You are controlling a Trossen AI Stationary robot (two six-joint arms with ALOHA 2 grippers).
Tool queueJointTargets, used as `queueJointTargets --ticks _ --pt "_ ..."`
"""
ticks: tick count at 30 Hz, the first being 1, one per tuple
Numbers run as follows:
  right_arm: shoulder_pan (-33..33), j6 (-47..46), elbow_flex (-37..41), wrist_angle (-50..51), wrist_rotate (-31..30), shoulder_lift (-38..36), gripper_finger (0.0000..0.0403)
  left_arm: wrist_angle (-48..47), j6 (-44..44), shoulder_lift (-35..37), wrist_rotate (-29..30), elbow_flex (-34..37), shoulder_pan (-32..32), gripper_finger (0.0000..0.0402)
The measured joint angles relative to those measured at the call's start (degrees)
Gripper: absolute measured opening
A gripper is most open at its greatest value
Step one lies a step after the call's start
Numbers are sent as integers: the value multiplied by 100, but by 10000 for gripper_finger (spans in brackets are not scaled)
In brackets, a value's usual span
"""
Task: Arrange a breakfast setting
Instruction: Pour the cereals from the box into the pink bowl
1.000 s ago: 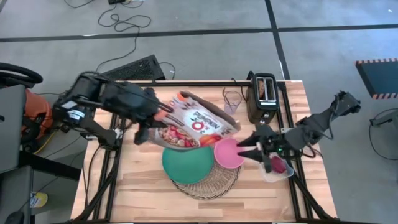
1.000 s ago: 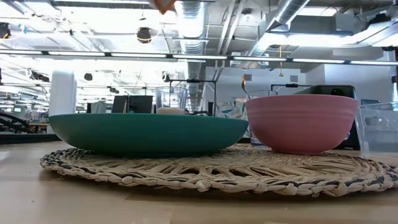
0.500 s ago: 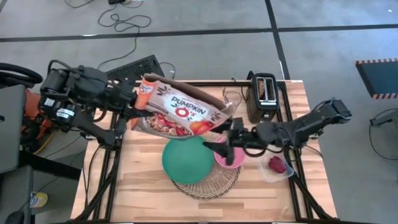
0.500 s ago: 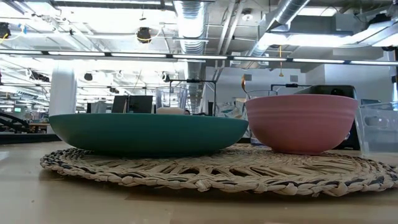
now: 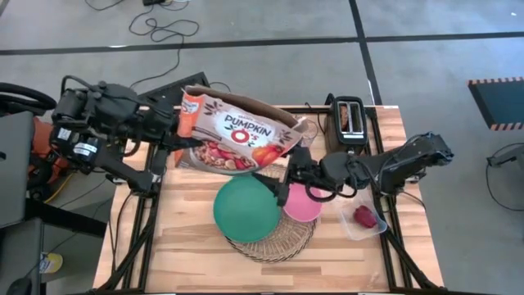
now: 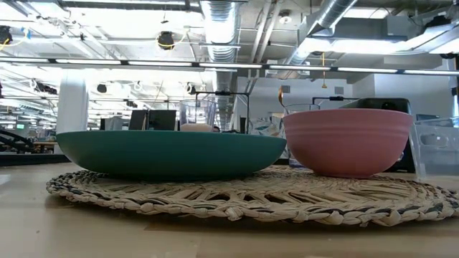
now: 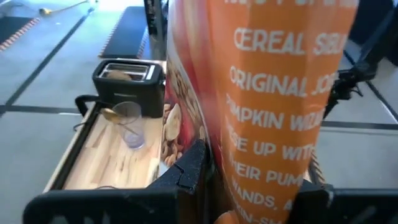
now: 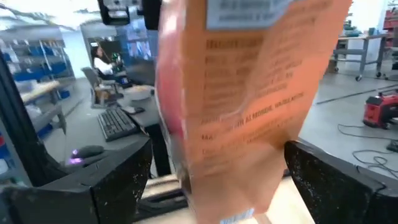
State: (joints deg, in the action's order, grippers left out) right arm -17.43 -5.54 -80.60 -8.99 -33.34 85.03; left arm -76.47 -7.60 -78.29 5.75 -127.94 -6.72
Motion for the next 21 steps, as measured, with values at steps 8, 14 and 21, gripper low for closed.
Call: queueJointTargets --ticks 8,14,21 --pt "137 -22 -9 128 237 -152 392 182 71 58 -183 0 0 50" --pt "352 4 -5 -345 1328 -18 391 301 173 -64 -347 -4 -4 50" --pt "450 2 -2 -507 1543 51 391 394 200 -134 -308 -4 -4 50"
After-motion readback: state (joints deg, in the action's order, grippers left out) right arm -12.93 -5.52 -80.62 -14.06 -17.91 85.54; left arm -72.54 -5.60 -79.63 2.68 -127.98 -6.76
